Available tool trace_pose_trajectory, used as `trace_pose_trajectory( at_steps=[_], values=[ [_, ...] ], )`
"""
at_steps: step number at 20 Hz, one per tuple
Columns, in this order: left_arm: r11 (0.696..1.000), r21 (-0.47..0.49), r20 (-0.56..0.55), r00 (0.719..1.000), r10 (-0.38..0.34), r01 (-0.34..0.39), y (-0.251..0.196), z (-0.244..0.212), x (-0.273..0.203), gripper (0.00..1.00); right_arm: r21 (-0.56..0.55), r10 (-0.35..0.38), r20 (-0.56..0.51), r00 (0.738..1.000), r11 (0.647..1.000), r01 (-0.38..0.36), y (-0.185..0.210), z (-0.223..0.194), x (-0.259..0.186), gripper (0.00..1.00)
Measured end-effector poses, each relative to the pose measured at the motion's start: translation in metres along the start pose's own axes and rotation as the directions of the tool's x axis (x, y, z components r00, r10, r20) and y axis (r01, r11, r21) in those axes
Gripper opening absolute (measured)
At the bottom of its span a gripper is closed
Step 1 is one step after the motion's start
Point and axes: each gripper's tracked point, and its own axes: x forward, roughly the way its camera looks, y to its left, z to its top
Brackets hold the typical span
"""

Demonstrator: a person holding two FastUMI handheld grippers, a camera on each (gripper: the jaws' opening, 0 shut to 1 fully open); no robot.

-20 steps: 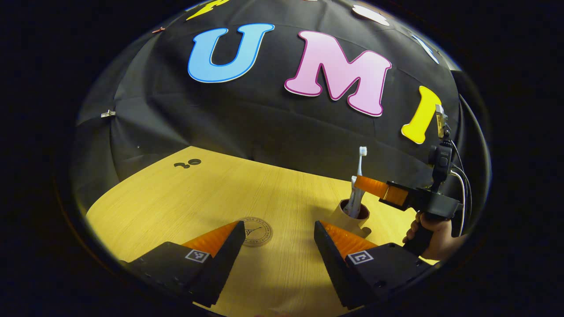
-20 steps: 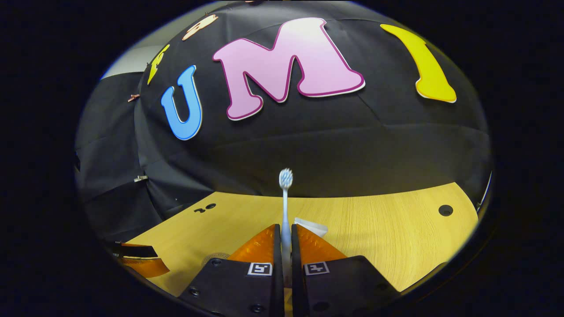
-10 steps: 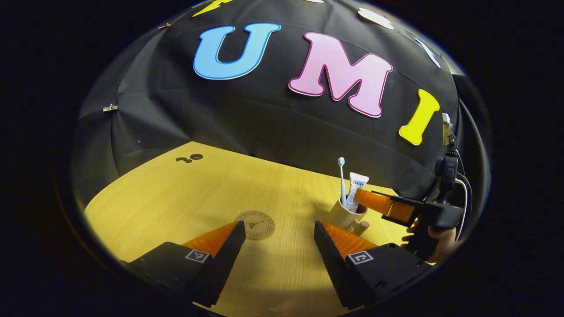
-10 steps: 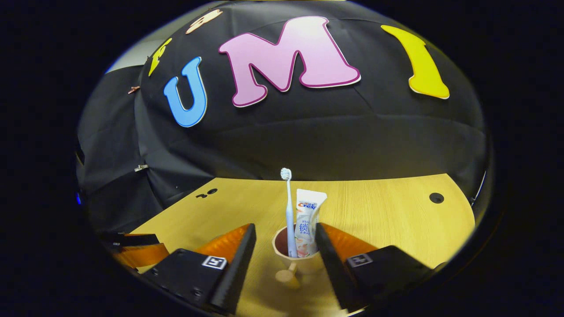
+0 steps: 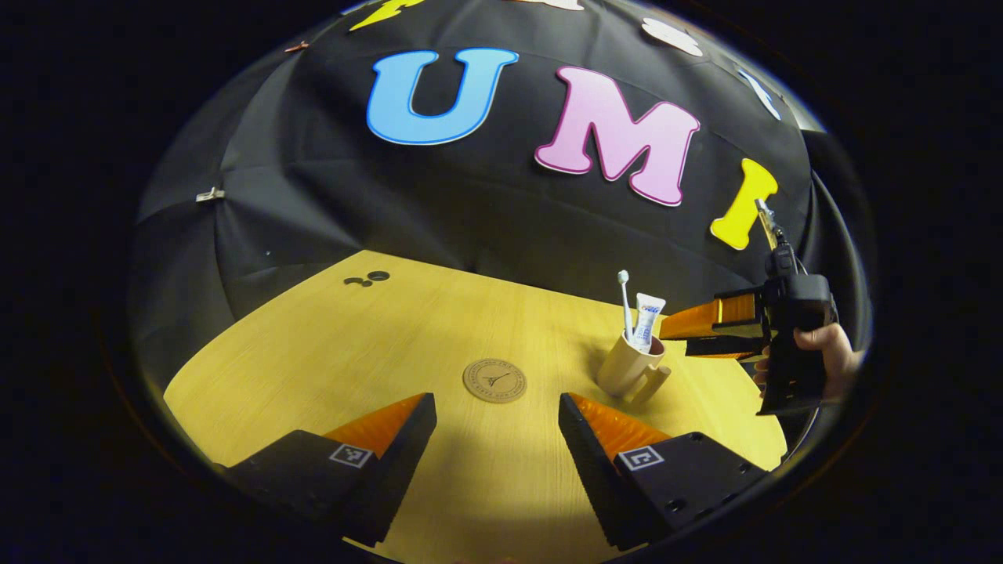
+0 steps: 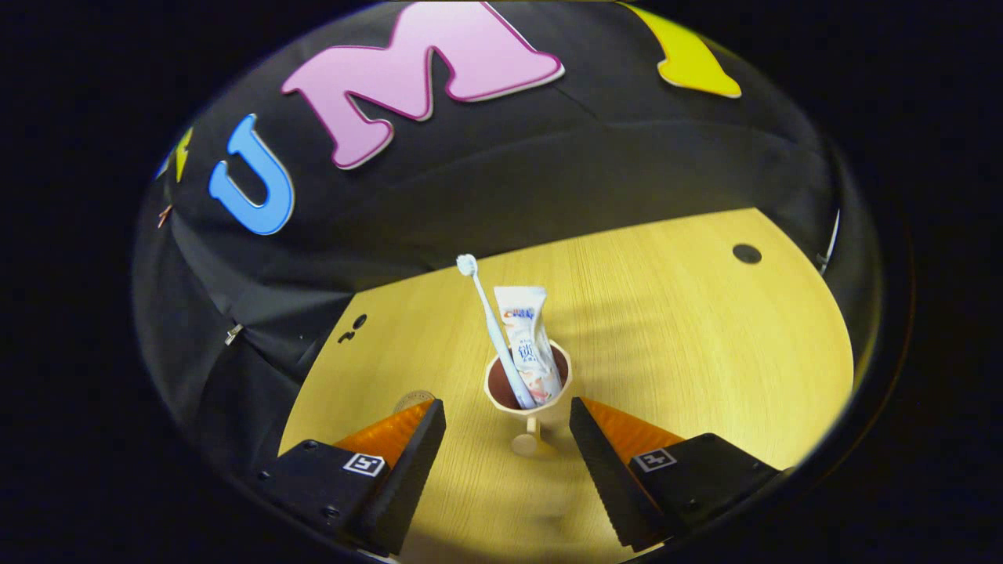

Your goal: Put the toothbrush and toothpaste on the desktop into the cup, then pick up the cup and place it on the coaster on the desktop.

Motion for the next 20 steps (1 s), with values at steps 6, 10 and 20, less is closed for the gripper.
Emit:
trace_pose_trajectory(
  at_steps=[6, 10, 20],
  values=[
    [0.994, -0.082, -0.018, 0.997, 0.076, -0.077, 0.039, -0.018, -0.029, 0.98, -0.007, -0.071, -0.255, 0.964, 0.997, 0.072, -0.009, -0.033, 0.019, 0.98],
    [0.987, -0.098, -0.055, 0.991, 0.124, -0.129, 0.063, -0.032, -0.041, 0.98, -0.025, -0.117, -0.34, 0.933, 0.993, 0.116, -0.017, -0.049, 0.039, 0.98],
    [0.985, -0.088, -0.118, 0.983, 0.137, -0.148, 0.078, -0.053, -0.053, 0.98, -0.115, -0.211, -0.471, 0.857, 0.977, 0.177, -0.028, -0.078, 0.074, 0.97]
  ],
)
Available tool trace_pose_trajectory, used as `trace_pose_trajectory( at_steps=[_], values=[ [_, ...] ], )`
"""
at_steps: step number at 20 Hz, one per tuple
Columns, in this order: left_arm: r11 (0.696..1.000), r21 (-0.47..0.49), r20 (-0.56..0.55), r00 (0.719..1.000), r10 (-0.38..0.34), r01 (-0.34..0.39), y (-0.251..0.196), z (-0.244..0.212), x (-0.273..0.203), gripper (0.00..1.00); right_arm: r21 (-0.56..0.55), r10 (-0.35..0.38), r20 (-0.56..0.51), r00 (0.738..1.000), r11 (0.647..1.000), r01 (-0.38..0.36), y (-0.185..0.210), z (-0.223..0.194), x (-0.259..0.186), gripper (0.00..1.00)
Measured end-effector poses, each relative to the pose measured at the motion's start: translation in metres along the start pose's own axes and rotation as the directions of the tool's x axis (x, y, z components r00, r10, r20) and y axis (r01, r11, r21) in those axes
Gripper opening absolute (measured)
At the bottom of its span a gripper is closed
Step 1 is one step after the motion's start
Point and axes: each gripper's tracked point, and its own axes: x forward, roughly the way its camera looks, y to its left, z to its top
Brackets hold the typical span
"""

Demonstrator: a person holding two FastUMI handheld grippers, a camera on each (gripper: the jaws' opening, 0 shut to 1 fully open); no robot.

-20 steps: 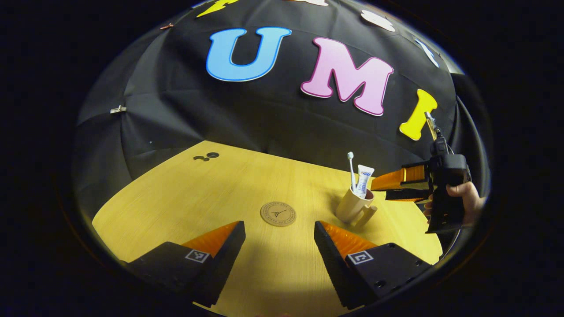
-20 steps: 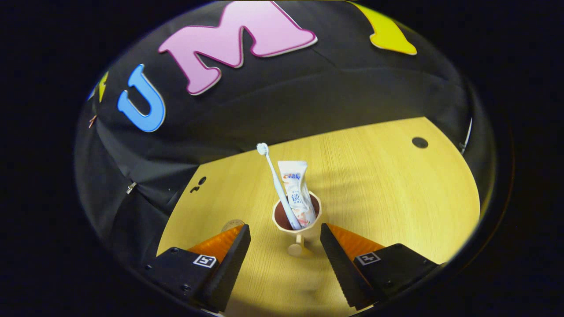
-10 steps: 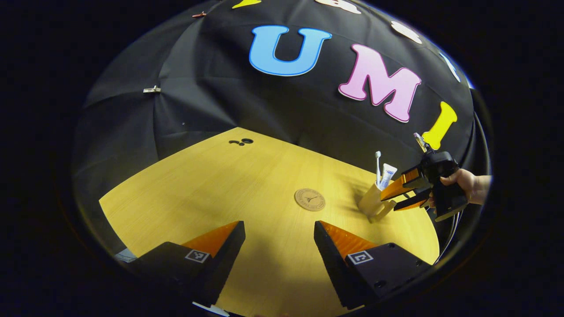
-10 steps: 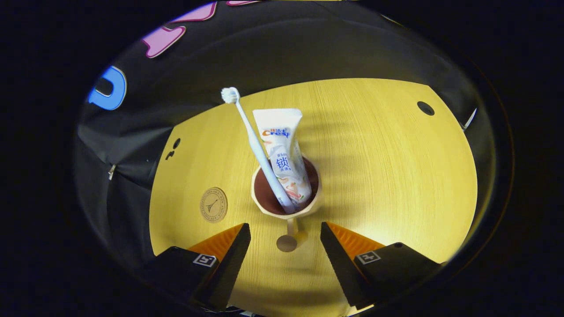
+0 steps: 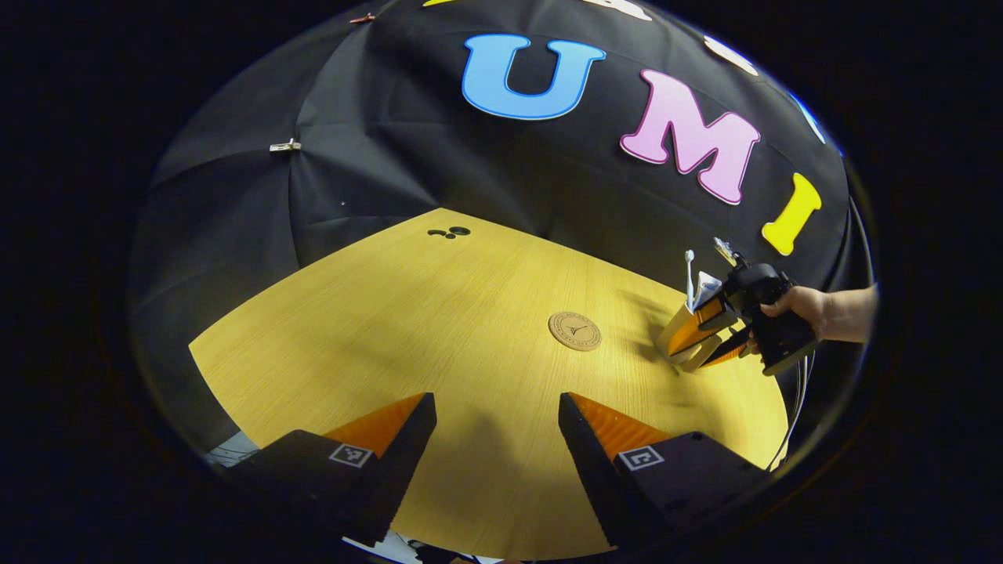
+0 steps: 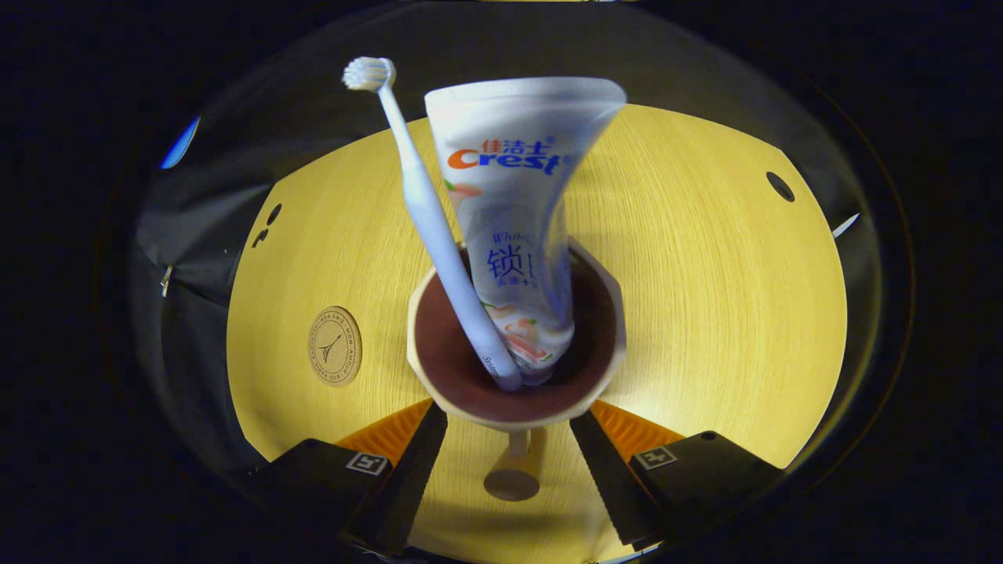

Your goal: Put the toothbrush and toothpaste on the desktop into the cup, then pick up the cup and place it on the coaster on the desktop.

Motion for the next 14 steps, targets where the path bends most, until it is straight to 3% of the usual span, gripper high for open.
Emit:
trace_pose_trajectory(
  at_steps=[3, 7, 8, 11, 14],
  values=[
    [1.0, 0.003, -0.018, 1.0, -0.008, 0.008, -0.004, -0.002, -0.001, 0.98, -0.032, -0.016, -0.052, 0.999, 0.999, 0.015, -0.001, -0.006, 0.005, 0.92],
    [1.0, 0.014, -0.027, 0.999, -0.023, 0.024, -0.01, -0.003, -0.005, 0.98, -0.022, -0.022, -0.076, 0.997, 1.0, 0.021, 0.004, -0.007, 0.012, 0.76],
    [0.999, 0.02, -0.032, 0.999, -0.027, 0.028, -0.011, -0.003, -0.006, 0.98, -0.033, -0.028, -0.074, 0.997, 0.999, 0.026, 0.003, -0.006, 0.012, 0.6],
    [0.999, 0.04, -0.042, 0.999, -0.03, 0.031, -0.011, -0.004, -0.006, 0.98, -0.063, -0.046, -0.08, 0.996, 0.997, 0.041, 0.003, -0.009, 0.011, 0.53],
    [0.999, 0.043, -0.057, 0.998, -0.029, 0.031, -0.01, -0.008, -0.006, 0.98, -0.078, -0.081, -0.076, 0.994, 0.994, 0.075, -0.002, -0.009, 0.013, 0.4]
  ],
)
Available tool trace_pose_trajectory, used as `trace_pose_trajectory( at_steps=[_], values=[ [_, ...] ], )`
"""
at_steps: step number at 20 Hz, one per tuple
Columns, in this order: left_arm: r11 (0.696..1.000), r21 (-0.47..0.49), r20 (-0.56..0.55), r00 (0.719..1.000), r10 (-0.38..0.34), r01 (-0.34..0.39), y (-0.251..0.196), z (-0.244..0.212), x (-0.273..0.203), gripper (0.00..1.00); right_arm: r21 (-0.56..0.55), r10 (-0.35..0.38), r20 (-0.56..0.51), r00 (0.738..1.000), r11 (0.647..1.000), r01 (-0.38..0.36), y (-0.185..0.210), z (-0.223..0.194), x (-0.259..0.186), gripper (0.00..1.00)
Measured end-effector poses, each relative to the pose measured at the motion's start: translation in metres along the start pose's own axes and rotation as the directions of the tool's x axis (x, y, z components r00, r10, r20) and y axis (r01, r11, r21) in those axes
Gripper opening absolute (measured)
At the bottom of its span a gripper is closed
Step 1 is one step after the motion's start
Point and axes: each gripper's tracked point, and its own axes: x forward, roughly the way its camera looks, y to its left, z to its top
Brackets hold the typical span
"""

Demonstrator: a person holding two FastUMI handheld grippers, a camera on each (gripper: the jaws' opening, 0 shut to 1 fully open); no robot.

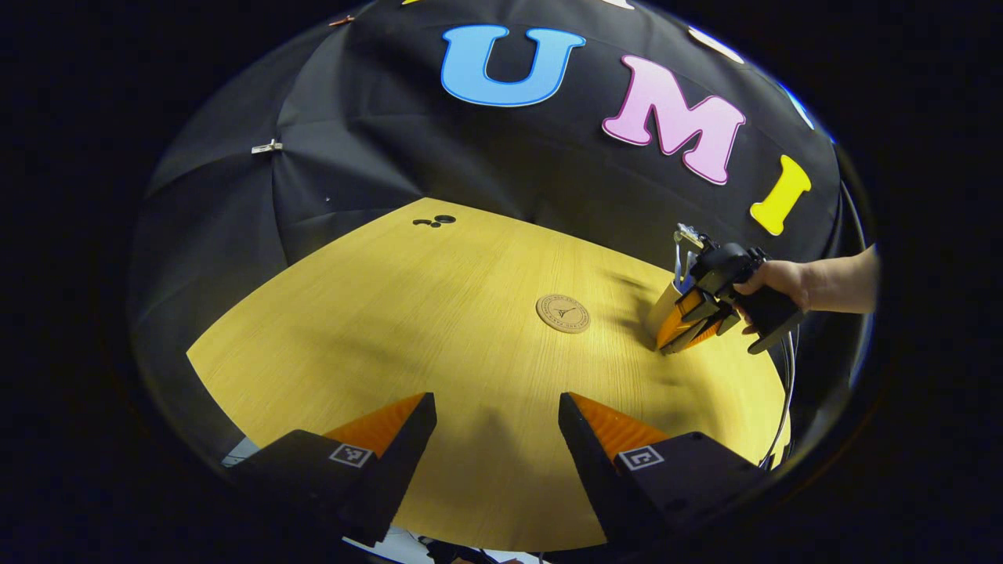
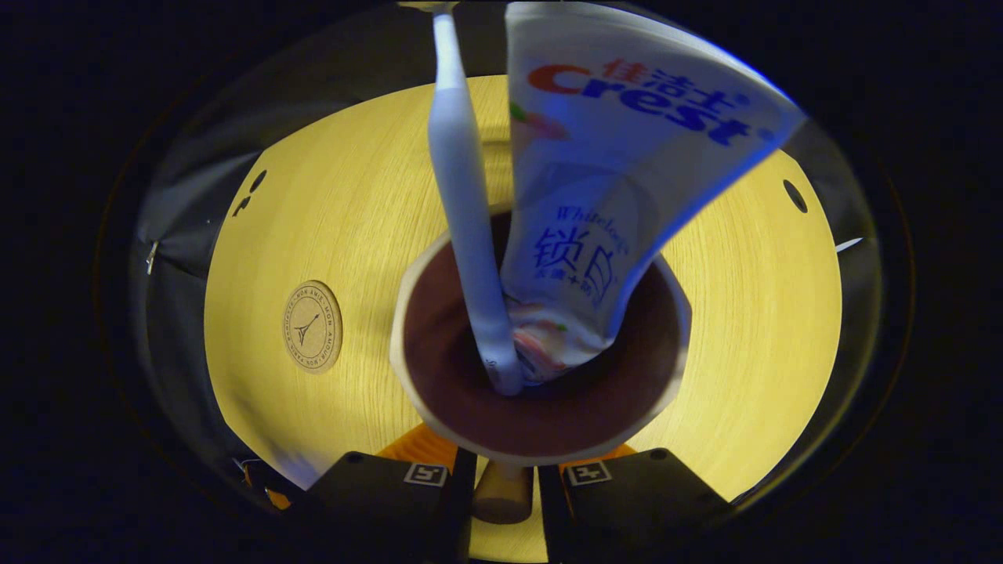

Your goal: Put the toothbrush and toothpaste on the desktop into the cup, then pick up the cup and place it on the coaster on the desktop.

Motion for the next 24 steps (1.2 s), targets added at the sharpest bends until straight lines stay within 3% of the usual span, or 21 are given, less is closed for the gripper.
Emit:
trace_pose_trajectory(
  at_steps=[1, 2, 5, 14, 15, 16, 21, 22, 24],
  values=[
    [1.0, -0.001, -0.002, 1.0, -0.001, 0.001, 0.0, 0.0, 0.0, 0.98, -0.016, -0.016, 0.008, 1.0, 1.0, 0.016, -0.003, 0.0, -0.001, 0.38],
    [1.0, -0.004, -0.006, 1.0, -0.002, 0.002, 0.0, -0.002, 0.001, 0.98, -0.034, -0.028, 0.012, 1.0, 0.999, 0.029, -0.006, 0.0, -0.002, 0.29],
    [1.0, -0.007, -0.015, 1.0, -0.007, 0.007, -0.003, -0.003, 0.001, 0.98, -0.056, -0.045, 0.028, 0.999, 0.997, 0.047, -0.007, 0.001, -0.003, 0.34],
    [1.0, 0.016, -0.021, 1.0, -0.015, 0.015, 0.0, -0.005, 0.003, 0.98, -0.073, -0.033, 0.098, 0.995, 0.997, 0.04, 0.0, 0.013, -0.013, 0.32],
    [1.0, 0.015, -0.023, 1.0, -0.018, 0.018, 0.0, -0.005, 0.003, 0.98, -0.078, -0.029, 0.105, 0.994, 0.996, 0.037, 0.003, 0.014, -0.014, 0.27],
    [1.0, 0.018, -0.027, 0.999, -0.018, 0.019, 0.0, -0.006, 0.004, 0.98, -0.09, -0.024, 0.112, 0.993, 0.995, 0.034, 0.008, 0.016, -0.018, 0.32],
    [0.999, 0.029, -0.032, 0.999, -0.022, 0.023, 0.003, -0.009, 0.004, 0.98, -0.169, 0.017, 0.128, 0.992, 0.986, 0.005, 0.052, 0.024, -0.028, 0.32],
    [0.999, 0.033, -0.031, 0.999, -0.021, 0.022, 0.004, -0.01, 0.004, 0.98, -0.184, 0.028, 0.13, 0.991, 0.983, -0.003, 0.062, 0.025, -0.028, 0.27],
    [0.999, 0.034, -0.028, 0.999, -0.016, 0.017, 0.008, -0.01, 0.002, 0.98, -0.223, 0.04, 0.131, 0.991, 0.975, -0.01, 0.082, 0.026, -0.03, 0.32]
  ],
)
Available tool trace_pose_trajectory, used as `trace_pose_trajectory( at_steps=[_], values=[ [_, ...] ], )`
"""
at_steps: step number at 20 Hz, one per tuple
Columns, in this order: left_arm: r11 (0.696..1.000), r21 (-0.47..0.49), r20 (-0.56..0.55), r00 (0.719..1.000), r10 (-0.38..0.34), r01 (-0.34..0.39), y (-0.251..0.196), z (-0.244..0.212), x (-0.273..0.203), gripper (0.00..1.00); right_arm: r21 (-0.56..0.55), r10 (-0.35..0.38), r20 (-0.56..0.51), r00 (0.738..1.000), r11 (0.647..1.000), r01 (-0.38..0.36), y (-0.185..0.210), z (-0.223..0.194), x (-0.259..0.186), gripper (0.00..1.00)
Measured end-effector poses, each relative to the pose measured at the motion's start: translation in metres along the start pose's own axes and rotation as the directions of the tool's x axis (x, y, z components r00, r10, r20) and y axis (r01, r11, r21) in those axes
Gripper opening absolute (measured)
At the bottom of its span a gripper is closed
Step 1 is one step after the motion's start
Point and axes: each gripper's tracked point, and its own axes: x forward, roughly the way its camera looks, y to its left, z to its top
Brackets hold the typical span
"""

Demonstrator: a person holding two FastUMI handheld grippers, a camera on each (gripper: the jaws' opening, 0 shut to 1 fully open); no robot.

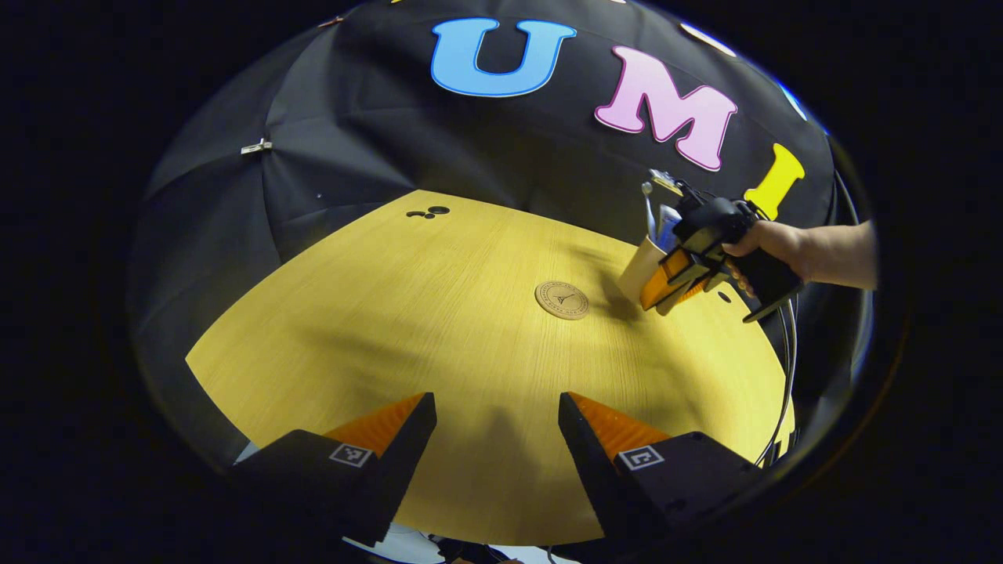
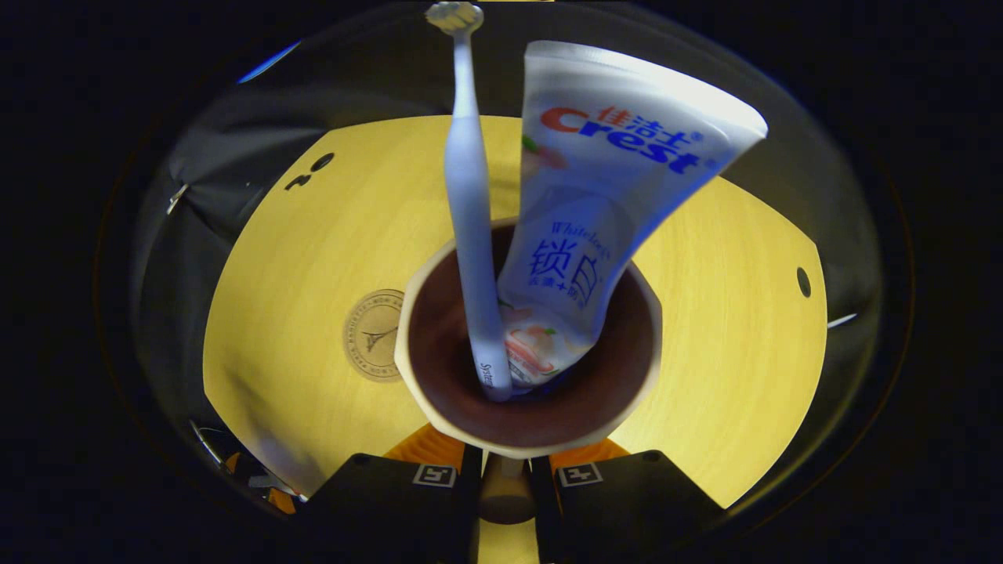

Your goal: Put the toothbrush and toothpaste on the desktop into the cup, then pick up the cup and place it on the coaster on the desktop.

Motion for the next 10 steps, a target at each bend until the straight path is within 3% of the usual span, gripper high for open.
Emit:
trace_pose_trajectory(
  at_steps=[10],
  values=[
    [0.995, -0.088, 0.001, 0.999, 0.05, -0.05, 0.031, -0.012, -0.018, 0.98, -0.124, 0.037, -0.034, 0.999, 0.991, -0.041, 0.076, 0.002, 0.016, 0.32]
  ],
)
